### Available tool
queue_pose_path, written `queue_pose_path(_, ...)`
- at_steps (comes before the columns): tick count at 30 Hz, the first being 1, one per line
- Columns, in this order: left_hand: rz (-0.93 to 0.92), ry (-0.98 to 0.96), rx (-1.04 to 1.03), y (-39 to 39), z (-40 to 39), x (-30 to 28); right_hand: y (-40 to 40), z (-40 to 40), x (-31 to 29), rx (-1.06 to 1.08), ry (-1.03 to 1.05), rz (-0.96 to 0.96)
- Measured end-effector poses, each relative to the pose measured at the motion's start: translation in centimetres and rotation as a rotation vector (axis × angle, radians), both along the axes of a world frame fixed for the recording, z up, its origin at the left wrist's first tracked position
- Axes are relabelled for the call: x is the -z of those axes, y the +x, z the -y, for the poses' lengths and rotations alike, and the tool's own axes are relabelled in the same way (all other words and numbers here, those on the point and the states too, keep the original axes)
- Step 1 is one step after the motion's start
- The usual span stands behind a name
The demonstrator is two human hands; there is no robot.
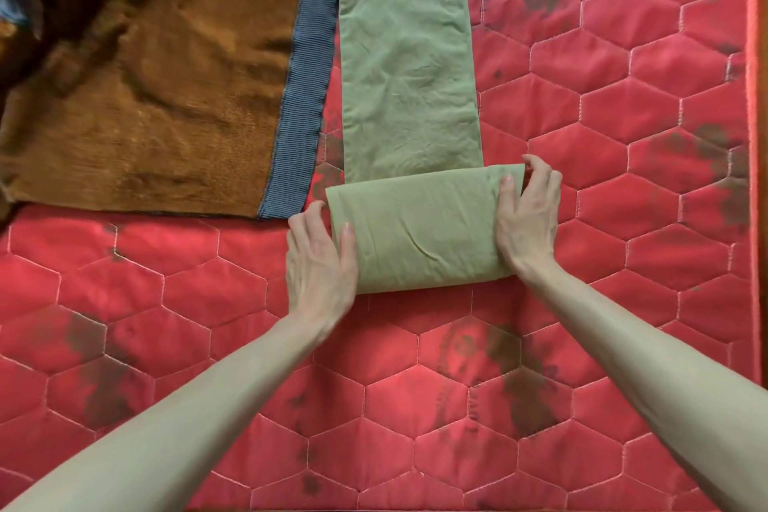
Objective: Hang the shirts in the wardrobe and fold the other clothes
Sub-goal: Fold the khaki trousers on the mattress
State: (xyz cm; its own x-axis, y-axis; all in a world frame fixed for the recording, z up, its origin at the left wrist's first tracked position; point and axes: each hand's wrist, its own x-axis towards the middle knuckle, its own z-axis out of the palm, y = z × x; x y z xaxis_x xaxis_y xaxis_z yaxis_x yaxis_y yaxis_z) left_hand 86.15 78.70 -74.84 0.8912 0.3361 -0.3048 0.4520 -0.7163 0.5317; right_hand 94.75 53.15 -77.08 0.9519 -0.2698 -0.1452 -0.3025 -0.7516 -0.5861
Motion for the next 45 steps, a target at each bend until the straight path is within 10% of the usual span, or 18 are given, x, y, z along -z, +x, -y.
queue_pose_path(9,0.008,-0.122,-0.118,1.8,1.9,1.4,1.4,0.1,0.1,0.322,0.388,-0.088)
queue_pose_path(22,0.086,-0.06,-0.015,2.3,0.7,1.9,0.4,-1.1,2.0,0.044,-0.135,0.089)
queue_pose_path(35,0.238,-0.216,-0.1,2.7,0.0,1.4,0.3,-0.8,0.1,0.315,0.235,0.042)
queue_pose_path(45,0.168,0.022,-0.042,3.5,0.5,2.6,2.4,0.3,1.4,0.066,-0.121,0.07)
